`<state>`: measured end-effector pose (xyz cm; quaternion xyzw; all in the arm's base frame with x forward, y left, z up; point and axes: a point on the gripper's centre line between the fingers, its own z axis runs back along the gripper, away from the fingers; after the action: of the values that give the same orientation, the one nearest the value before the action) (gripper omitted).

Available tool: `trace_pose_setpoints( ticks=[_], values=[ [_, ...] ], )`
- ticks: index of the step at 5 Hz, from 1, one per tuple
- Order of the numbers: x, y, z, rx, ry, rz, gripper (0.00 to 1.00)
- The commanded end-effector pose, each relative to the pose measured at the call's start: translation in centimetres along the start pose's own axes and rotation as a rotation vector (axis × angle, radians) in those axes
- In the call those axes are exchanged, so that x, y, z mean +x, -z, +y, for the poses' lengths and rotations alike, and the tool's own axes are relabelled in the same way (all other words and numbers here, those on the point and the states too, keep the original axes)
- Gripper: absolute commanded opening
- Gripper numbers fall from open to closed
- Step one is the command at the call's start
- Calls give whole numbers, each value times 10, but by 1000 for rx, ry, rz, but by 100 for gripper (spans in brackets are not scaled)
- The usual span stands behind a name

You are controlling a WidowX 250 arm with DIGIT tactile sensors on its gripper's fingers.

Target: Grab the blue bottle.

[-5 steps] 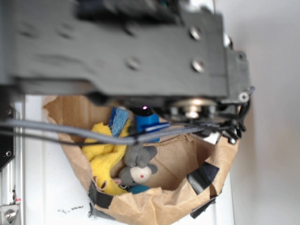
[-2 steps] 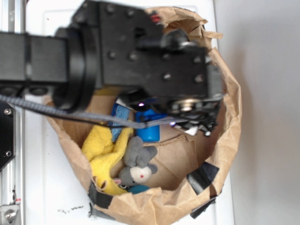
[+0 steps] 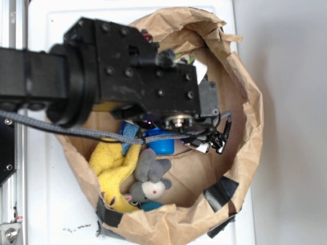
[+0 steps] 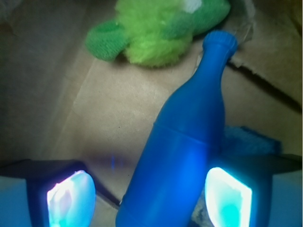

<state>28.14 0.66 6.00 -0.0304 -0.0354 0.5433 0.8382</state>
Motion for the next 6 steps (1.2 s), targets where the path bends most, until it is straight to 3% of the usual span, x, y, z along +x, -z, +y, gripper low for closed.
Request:
trace_pose_setpoints(
  ticks=[1,4,5,6],
  values=[
    [-18,20,-4,36,39,1,100],
    [-21,36,7,37,83,-32,100],
    [-19,38,6,54,58,-46,0],
    [-18,40,5,52,60,-67,0]
  ],
)
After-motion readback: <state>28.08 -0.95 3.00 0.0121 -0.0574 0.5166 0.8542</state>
